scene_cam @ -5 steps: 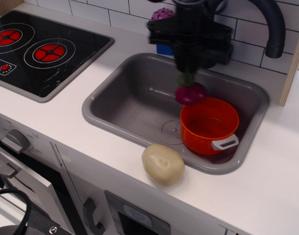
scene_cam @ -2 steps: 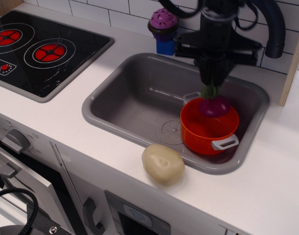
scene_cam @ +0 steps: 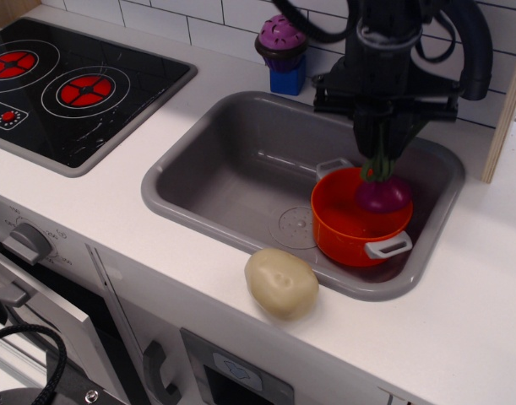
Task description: Put beet in pot sink
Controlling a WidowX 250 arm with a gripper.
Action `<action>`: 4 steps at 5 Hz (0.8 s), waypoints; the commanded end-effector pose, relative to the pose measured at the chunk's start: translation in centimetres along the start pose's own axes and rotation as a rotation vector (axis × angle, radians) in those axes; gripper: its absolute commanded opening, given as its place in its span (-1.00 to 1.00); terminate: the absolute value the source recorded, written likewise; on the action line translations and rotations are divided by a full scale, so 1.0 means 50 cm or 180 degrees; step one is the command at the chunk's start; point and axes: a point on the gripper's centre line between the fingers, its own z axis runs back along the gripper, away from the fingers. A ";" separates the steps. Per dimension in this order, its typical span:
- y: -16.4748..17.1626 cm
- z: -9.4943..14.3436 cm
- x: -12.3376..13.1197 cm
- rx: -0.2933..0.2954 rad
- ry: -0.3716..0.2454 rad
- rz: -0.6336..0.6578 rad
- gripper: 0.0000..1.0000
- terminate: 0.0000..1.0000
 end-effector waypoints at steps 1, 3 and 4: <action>0.012 0.062 0.007 -0.0064 -0.0225 0.0103 1.00 -1.00; 0.020 0.085 0.015 -0.0018 -0.0232 0.0079 1.00 -1.00; 0.020 0.085 0.015 -0.0018 -0.0232 0.0079 1.00 -1.00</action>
